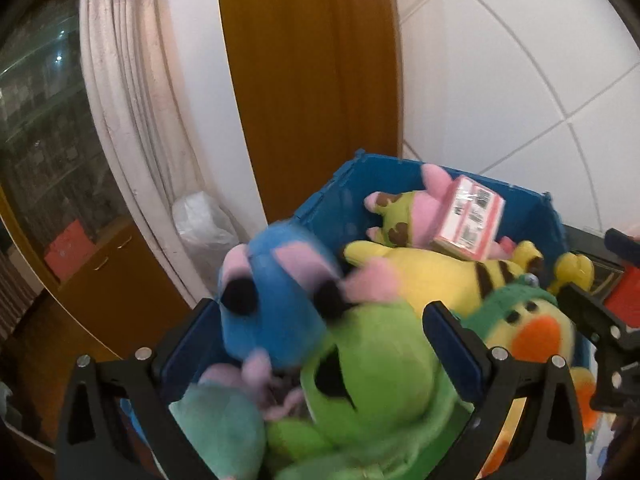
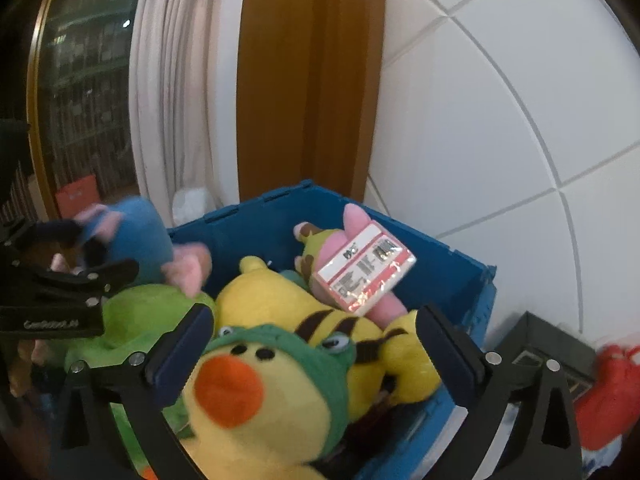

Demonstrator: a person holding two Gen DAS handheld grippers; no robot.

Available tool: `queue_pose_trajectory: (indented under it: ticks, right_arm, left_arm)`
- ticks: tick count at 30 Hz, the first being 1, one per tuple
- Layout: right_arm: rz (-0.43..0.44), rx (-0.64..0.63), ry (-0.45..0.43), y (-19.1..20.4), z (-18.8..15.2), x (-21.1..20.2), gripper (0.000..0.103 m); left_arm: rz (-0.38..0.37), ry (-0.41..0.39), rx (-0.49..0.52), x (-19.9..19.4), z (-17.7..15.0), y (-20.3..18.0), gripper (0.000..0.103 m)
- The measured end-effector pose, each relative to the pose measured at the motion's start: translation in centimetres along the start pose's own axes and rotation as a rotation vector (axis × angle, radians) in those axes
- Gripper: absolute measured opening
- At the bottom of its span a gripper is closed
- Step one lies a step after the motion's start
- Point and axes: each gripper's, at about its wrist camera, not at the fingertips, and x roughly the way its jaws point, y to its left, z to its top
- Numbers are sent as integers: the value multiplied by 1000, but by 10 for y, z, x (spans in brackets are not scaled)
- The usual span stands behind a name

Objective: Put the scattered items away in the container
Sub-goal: 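Carry the pig plush and duck toy over the crate and open both grippers, then withdraw both grippers from the crate toward the silver tin and bunny figure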

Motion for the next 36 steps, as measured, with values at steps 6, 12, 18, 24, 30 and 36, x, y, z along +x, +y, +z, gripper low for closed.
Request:
queue_pose_trajectory:
  ticks: [6, 12, 18, 24, 30, 36]
  right_arm:
    - [14, 44, -17, 3, -21, -37, 103]
    - [4, 82, -10, 3, -51, -69, 103]
    - [-4, 146, -14, -3, -88, -103, 103]
    - [-23, 231, -11, -28, -133, -138, 103]
    - [-66, 314, -8, -67, -180, -173, 103]
    - [-154, 409, 21, -136, -245, -217, 103]
  left_arm:
    - [-52, -22, -2, -37, -29, -7, 103]
    - [-94, -26, -7, -62, -58, -12, 103]
    - [-120, -49, -36, -86, -89, -20, 103]
    - [-140, -38, -25, -95, -118, -44, 103]
    - [-184, -31, -9, -112, -137, -82, 103]
    - [-242, -71, 51, -147, -157, -143, 103]
